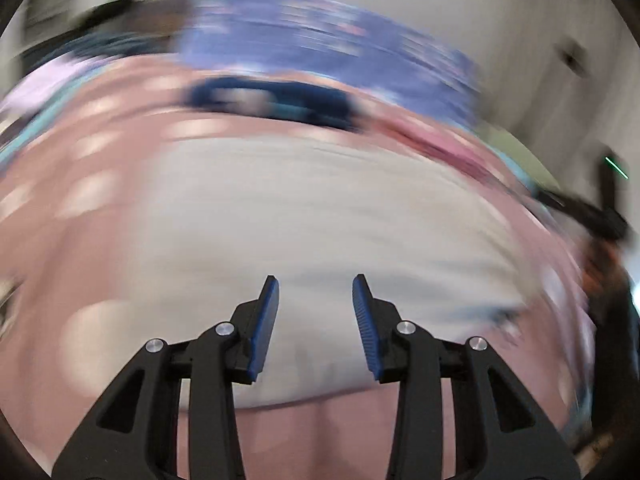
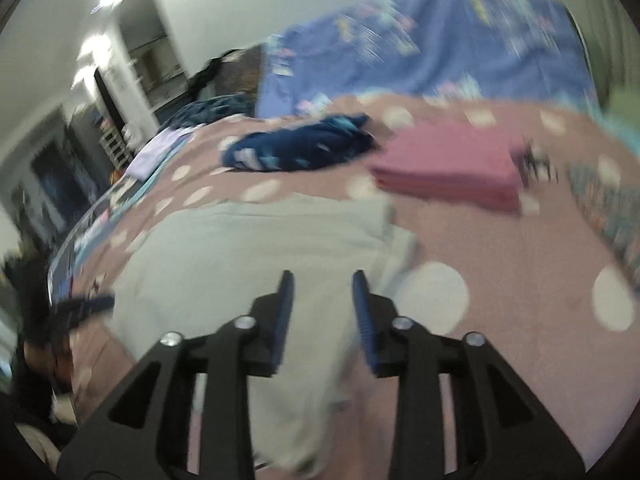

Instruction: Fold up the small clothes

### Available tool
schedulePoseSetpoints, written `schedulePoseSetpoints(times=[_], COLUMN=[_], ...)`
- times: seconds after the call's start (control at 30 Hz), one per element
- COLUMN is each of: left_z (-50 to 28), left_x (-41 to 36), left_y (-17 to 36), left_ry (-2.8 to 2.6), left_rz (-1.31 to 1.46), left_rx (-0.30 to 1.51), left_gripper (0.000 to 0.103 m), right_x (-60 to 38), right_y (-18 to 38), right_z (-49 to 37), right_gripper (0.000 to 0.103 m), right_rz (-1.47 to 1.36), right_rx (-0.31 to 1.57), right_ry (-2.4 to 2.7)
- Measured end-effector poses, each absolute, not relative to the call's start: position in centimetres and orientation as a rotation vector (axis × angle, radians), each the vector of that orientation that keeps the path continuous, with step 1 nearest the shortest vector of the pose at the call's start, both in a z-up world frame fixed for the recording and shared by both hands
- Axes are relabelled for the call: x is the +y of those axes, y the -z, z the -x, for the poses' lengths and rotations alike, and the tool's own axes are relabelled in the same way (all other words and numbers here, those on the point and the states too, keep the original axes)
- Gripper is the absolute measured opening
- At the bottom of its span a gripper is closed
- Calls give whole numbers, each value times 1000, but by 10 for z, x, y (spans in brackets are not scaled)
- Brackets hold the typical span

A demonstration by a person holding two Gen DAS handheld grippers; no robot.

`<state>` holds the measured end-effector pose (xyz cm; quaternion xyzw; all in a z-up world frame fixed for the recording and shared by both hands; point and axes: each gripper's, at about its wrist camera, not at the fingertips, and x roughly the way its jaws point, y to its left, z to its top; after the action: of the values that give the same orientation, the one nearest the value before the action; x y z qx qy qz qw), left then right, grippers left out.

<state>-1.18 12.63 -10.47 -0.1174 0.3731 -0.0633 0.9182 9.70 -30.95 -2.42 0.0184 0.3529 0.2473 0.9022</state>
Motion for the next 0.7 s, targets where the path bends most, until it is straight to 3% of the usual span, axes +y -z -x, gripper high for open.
schedulePoseSetpoints(times=[0.2, 0.33, 0.63, 0.67, 0.7], left_z=[66, 76, 53, 50, 48], left_x=[213, 239, 222, 220, 217], left_y=[101, 111, 156, 159, 159], left_ry=[-84, -24, 232, 250, 277], left_rz=[348, 412, 397, 388, 372], left_rx=[702, 705, 865, 869, 867], left_gripper=[39, 39, 39, 37, 20], right_x=[-177, -80, -12, -13, -15], right_y=[3, 31, 85, 86, 86], right_z=[-5, 59, 98, 99, 99], right_gripper=[53, 54, 55, 56, 57], right_rz=[313, 519, 632, 631, 621], right_rx=[597, 520, 654, 662, 674], right_ry=[-717, -915, -948, -936, -920])
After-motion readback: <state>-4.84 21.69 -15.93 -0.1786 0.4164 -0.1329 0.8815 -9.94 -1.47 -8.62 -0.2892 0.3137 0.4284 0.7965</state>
